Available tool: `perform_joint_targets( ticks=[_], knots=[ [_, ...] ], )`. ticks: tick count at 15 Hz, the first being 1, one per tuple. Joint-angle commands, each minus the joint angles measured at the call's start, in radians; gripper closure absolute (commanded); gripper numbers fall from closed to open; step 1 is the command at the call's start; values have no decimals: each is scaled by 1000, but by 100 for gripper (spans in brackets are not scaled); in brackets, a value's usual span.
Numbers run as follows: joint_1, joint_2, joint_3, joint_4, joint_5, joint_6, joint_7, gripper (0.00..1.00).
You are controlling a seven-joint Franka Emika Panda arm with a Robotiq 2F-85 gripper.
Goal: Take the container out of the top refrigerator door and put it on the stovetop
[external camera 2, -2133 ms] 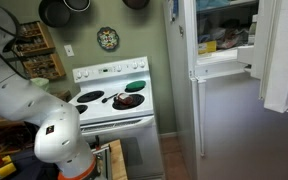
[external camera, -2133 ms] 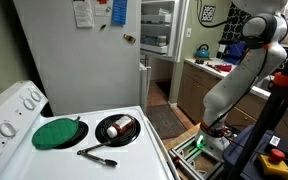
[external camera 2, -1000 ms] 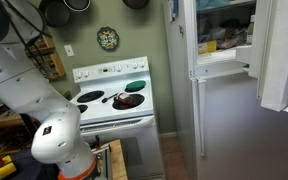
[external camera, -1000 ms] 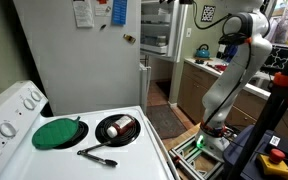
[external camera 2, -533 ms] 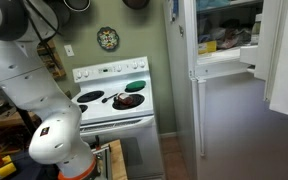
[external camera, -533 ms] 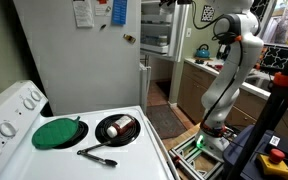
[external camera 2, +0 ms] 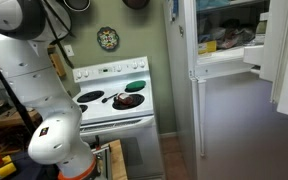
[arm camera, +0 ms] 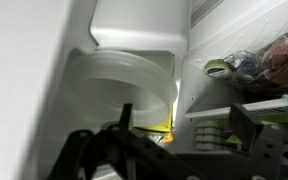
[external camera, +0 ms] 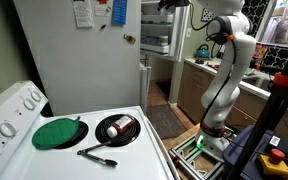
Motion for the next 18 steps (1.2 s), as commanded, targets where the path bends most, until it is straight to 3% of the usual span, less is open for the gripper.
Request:
perform_joint_targets(
  ticks=[1, 9, 12, 18],
  knots=[
    [-9, 43, -5, 59, -28, 1, 29, 34],
    [-24, 78, -19, 106, -69, -21, 38, 95],
    [-30, 90, -28, 123, -60, -24, 47, 100],
    [-32, 49, -32, 138, 52, -22, 18, 96]
  ],
)
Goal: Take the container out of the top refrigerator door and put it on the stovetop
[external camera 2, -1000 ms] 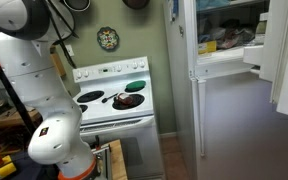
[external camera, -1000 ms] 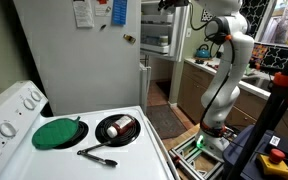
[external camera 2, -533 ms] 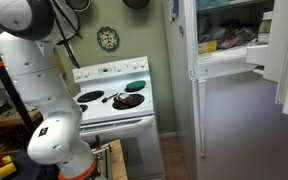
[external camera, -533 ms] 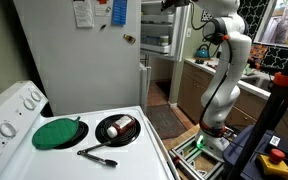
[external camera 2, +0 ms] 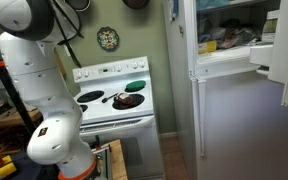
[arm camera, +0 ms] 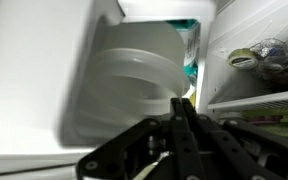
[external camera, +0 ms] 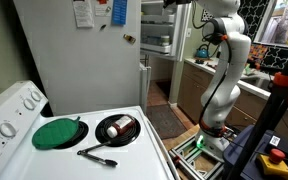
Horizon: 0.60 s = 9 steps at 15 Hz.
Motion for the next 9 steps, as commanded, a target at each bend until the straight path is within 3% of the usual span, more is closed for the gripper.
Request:
perform_joint_targets(
  ticks=[1, 5, 9],
  knots=[
    [-5, -23, -5, 28, 90, -22, -17, 97],
    [-8, -41, -15, 52, 226, -62, -45, 97],
    [-8, -33, -21, 55, 230, -66, -51, 97]
  ],
)
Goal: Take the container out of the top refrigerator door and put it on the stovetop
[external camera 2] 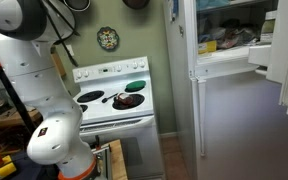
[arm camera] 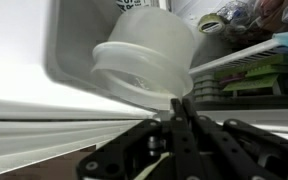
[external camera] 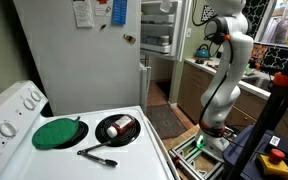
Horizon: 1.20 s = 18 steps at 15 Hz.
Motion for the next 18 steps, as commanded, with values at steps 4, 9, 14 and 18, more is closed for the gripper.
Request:
perform_joint_targets(
  ticks=[4, 9, 14, 18],
  knots=[
    [-5, 18, -9, -1, 9, -22, -52, 97],
    [-8, 54, -14, 5, 13, -29, -73, 96],
    [-12, 82, -19, 19, -17, -37, -71, 60],
    [-12, 89, -20, 32, -46, -48, -67, 30]
  ],
)
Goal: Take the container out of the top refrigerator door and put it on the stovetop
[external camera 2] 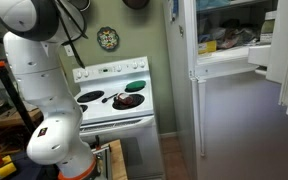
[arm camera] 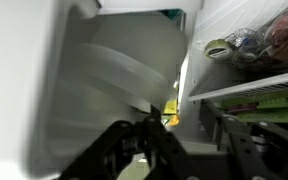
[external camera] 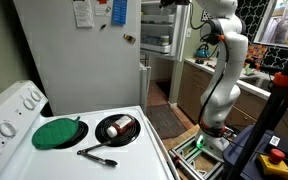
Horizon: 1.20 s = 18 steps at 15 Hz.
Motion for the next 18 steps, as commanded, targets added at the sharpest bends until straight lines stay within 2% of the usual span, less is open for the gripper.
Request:
perform_joint_targets(
  ticks=[1, 4, 11, 12, 15, 18],
  knots=[
    [-7, 17, -9, 38, -48, -46, -10, 23],
    [-7, 24, -10, 46, -95, -52, -5, 2],
    [-18, 52, -18, 54, -155, -38, -1, 1],
    [-19, 55, -19, 56, -156, -41, -2, 6],
    [-22, 63, -24, 57, -164, -47, -3, 40],
    [-23, 66, -29, 59, -175, -54, -5, 63]
  ],
)
